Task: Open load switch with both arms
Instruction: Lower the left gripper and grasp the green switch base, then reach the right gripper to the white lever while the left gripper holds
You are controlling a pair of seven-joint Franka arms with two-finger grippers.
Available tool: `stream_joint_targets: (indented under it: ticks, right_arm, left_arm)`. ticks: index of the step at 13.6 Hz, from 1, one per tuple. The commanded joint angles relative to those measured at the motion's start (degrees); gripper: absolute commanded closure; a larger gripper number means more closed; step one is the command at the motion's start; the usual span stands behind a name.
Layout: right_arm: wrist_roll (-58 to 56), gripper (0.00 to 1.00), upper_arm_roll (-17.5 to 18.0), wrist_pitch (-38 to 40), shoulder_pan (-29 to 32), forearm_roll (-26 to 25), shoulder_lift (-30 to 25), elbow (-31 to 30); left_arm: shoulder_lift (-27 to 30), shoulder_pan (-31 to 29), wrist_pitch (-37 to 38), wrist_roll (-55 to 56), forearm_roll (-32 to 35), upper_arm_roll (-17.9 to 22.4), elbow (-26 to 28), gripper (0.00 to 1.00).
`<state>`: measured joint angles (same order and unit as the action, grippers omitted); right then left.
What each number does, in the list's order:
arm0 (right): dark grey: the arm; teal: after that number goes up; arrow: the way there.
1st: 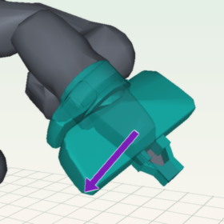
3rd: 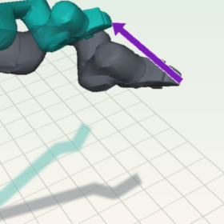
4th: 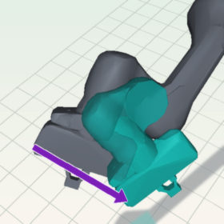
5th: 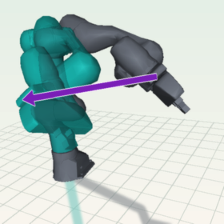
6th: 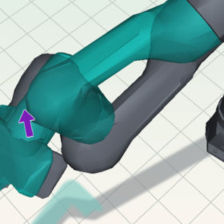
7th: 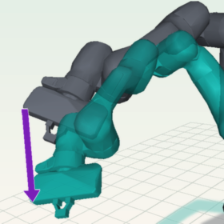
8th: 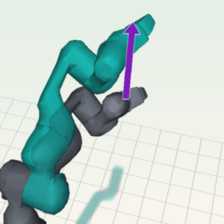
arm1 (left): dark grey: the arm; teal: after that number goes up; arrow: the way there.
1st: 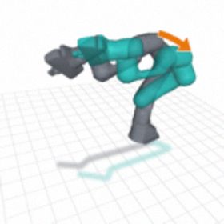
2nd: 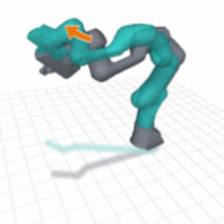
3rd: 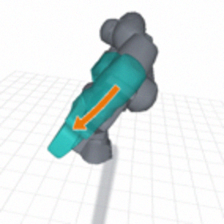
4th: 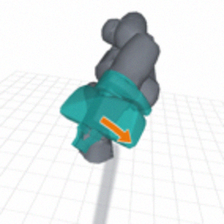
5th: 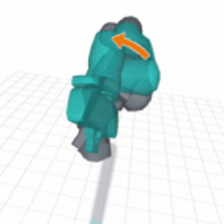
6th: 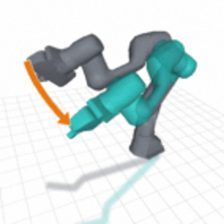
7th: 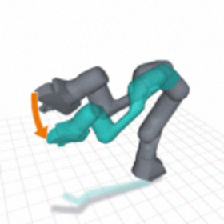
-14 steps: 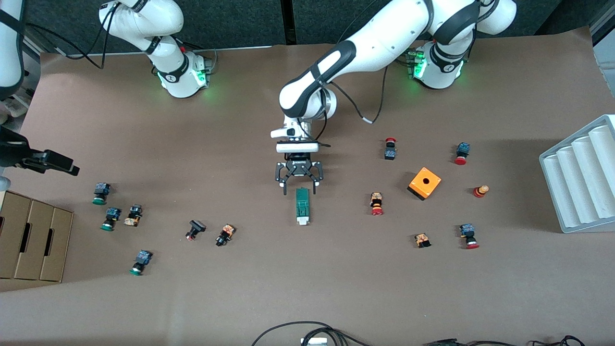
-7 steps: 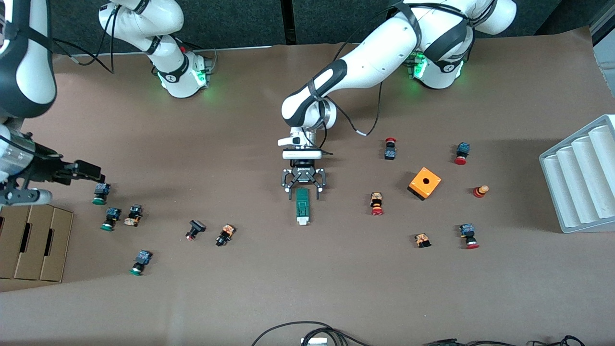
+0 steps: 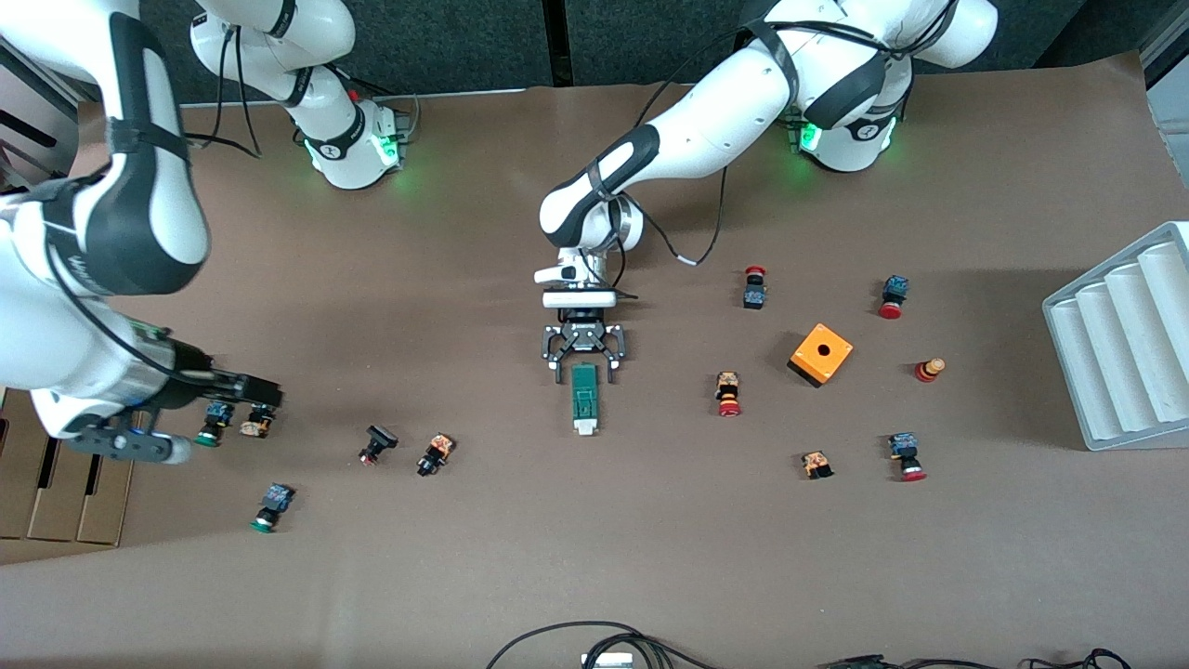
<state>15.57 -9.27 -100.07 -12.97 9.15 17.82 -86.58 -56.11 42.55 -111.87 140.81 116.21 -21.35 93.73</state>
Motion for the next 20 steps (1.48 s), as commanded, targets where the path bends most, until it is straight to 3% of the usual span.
stream_joint_targets:
  ticks: [1,10,14,17,20]
  right_arm:
    - [6.9,0.01,-0.3,0.8,-2.0,2.6,5.0,6.7]
    - [33.9,0.01,0.4,-7.6,-12.6,2.8,12.9,9.2]
    - [48.5,0.02,0.7,-15.1,-17.7,2.9,17.8,9.3]
    - [59.9,0.02,4.2,-18.7,-18.4,3.9,21.9,12.0]
    - [70.7,0.02,4.6,-23.0,-20.7,4.0,25.2,13.4]
  left_arm:
    - [-0.9,1.1,0.9,1.0,0.9,0.6,-1.6,0.0]
    - [-1.6,2.2,3.0,0.9,0.2,0.3,-1.6,0.03]
    - [-1.9,2.4,3.9,0.6,0.2,0.3,-1.7,0.15]
    - [-2.2,2.4,3.9,0.2,0.3,0.3,-1.8,0.32]
    - [-2.5,2.4,3.9,0.3,0.3,0.2,-1.8,0.37]
